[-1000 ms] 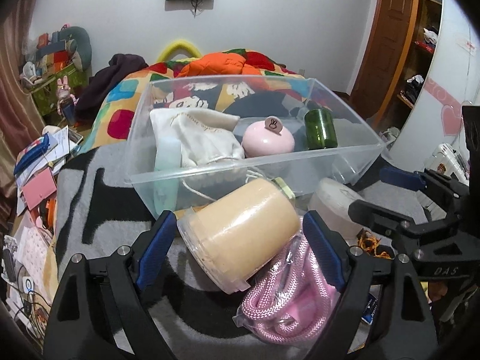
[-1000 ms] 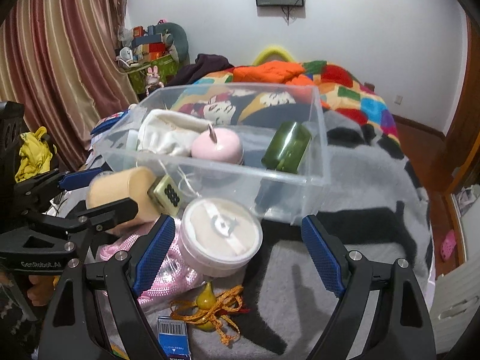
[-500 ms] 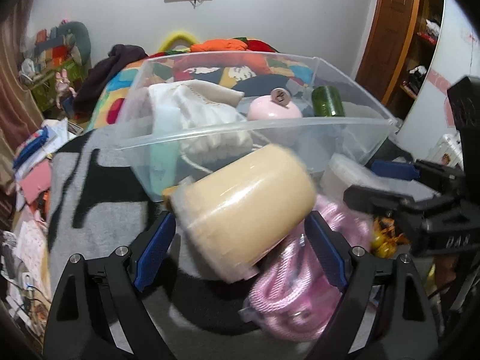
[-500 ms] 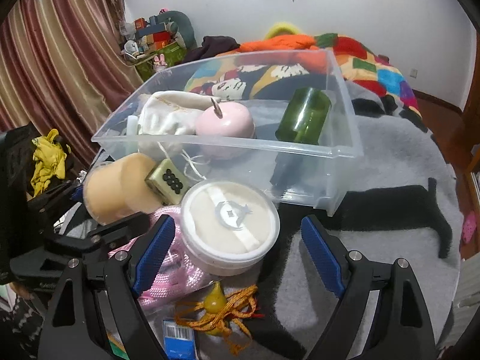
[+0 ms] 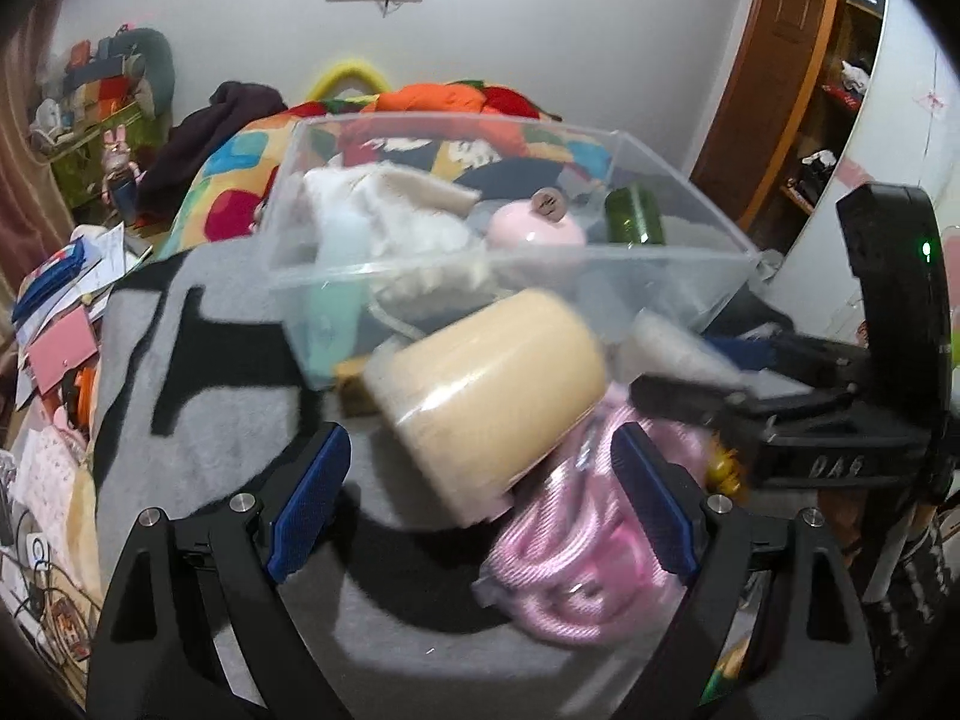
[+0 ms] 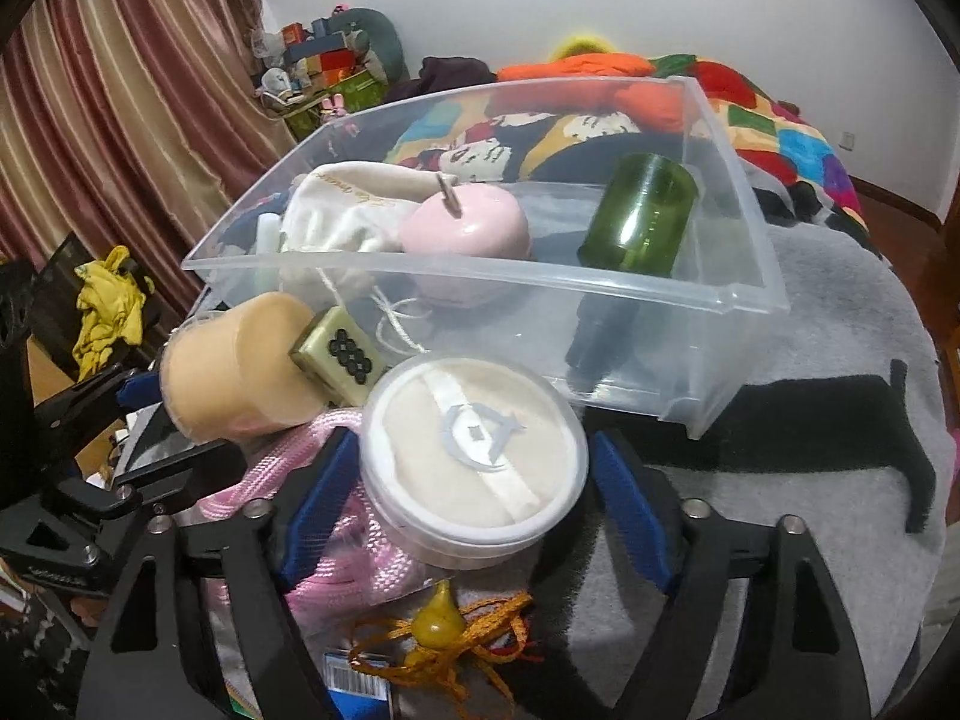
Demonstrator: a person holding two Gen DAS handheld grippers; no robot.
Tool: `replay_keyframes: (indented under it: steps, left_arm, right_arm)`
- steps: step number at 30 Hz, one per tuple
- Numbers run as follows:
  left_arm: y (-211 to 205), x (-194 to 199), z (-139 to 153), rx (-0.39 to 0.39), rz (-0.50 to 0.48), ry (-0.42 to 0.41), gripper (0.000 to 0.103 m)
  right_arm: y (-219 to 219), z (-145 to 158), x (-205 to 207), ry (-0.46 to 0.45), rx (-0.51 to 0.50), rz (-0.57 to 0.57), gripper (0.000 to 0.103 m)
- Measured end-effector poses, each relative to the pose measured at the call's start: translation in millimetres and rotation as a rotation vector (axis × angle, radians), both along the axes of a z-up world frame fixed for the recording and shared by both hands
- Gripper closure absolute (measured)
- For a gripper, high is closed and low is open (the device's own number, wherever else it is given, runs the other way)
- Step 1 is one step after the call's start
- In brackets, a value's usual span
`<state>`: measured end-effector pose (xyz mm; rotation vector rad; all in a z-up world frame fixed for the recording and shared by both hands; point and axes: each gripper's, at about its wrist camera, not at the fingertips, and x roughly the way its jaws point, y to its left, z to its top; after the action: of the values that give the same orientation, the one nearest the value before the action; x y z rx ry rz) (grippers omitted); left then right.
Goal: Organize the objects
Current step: 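Grasp the white round jar with the right gripper while the left grasps the beige tape roll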
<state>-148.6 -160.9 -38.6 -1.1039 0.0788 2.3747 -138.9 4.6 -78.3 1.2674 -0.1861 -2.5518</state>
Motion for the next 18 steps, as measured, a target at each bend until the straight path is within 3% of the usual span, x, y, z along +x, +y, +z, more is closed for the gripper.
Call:
replay_keyframes:
  steps: [10, 14, 18]
  left_arm:
    - [15, -21, -2, 0.038, 0.045, -0.067, 0.013]
    - [16, -20, -3, 0.033, 0.065, -0.057, 0.013]
    - [15, -17, -3, 0.004, 0.097, -0.026, 0.024]
  right_arm:
    - [0, 5, 8, 0.042, 0.05, -0.007, 0.037]
    - [0, 5, 10, 0.051, 0.058, -0.014, 0.037]
    - [-4, 7, 13, 0.071, 0.09, -0.013, 0.037]
